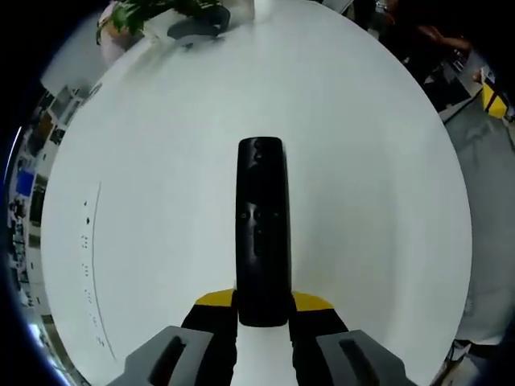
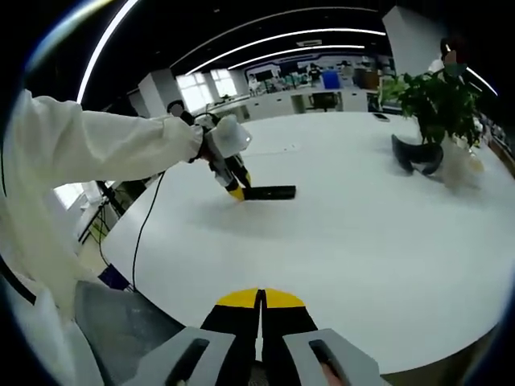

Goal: Press the specified remote control buttons in sequence, fully releasing each button before pressing the next.

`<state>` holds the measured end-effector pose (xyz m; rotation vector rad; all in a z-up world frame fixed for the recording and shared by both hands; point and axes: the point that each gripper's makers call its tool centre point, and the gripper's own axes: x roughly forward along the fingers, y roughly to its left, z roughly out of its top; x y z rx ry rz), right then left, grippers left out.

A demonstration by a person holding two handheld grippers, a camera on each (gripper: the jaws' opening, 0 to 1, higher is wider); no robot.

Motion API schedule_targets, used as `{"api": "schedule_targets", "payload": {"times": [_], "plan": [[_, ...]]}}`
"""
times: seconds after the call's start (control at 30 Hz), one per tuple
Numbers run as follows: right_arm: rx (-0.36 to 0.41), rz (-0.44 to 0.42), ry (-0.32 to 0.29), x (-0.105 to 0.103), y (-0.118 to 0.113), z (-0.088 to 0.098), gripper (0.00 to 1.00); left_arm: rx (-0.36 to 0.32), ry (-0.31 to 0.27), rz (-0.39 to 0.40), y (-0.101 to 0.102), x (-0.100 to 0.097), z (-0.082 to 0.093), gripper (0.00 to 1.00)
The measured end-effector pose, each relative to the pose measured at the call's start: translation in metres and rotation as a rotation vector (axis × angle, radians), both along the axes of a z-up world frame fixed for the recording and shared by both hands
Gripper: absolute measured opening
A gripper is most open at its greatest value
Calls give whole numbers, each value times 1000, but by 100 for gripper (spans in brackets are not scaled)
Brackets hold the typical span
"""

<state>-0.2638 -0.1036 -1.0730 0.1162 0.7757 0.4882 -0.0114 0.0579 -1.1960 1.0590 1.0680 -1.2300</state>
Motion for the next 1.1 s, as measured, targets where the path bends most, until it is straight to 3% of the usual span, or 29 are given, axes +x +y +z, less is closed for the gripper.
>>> {"api": "schedule_targets", "payload": {"times": [0.73,1.1], "plan": [[-18,29,-19,-8,3,7,0,13,-3,-10,-1,-34,-2,24],[-14,27,-38,-9,4,13,0,-6,-4,21,-1,-52,-1,24]]}}
